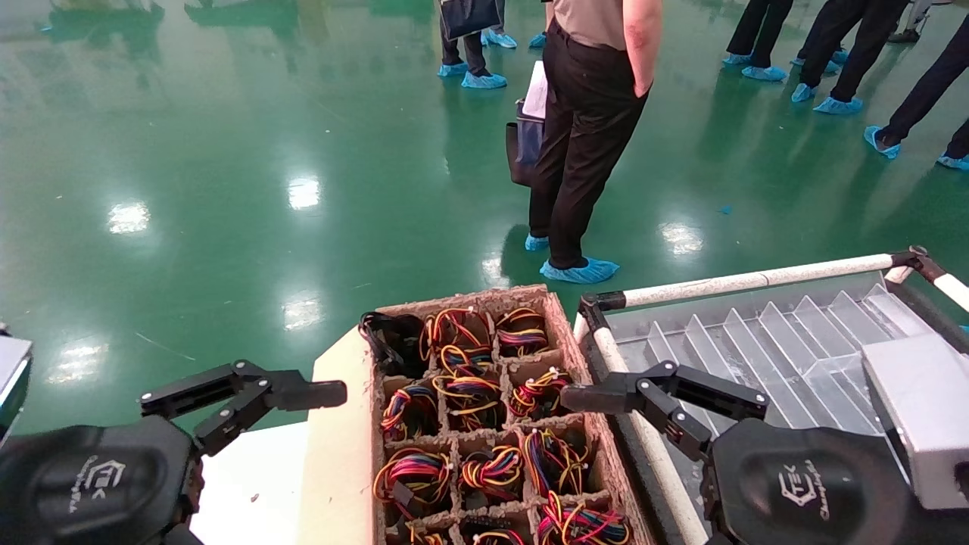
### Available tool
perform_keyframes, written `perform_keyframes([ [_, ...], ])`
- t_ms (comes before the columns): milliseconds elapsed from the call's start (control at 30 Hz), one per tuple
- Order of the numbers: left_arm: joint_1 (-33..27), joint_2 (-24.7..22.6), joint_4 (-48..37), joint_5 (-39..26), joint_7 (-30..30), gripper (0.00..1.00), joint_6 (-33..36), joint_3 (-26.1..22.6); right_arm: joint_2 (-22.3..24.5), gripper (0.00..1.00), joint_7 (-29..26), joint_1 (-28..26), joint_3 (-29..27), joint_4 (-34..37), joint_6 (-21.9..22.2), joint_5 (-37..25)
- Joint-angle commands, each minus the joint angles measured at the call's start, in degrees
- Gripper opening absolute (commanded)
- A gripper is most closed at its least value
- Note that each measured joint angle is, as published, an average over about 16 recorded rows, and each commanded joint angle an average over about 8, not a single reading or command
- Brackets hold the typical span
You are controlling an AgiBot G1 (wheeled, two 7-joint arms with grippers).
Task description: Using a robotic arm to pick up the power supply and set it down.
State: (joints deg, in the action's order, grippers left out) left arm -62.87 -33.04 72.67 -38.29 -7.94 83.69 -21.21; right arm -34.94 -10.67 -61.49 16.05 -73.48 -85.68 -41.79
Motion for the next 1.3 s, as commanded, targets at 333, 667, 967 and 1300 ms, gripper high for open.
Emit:
perform_keyframes([
  [333, 0.0, 0.0, 0.0, 0.0, 0.0, 0.00, 0.0, 0.0, 0.0, 1.00, 0.0, 0.0, 0.0, 0.0, 0.0, 0.0],
  [667, 0.0, 0.0, 0.0, 0.0, 0.0, 0.00, 0.0, 0.0, 0.0, 1.00, 0.0, 0.0, 0.0, 0.0, 0.0, -0.1],
  [967, 0.0, 0.0, 0.0, 0.0, 0.0, 0.00, 0.0, 0.0, 0.2, 1.00, 0.2, -0.6, 1.6, 0.3, 5.1, -7.4],
  [1300, 0.0, 0.0, 0.0, 0.0, 0.0, 0.00, 0.0, 0.0, 0.0, 1.00, -0.6, -2.1, 6.1, 0.0, 9.9, -20.1],
])
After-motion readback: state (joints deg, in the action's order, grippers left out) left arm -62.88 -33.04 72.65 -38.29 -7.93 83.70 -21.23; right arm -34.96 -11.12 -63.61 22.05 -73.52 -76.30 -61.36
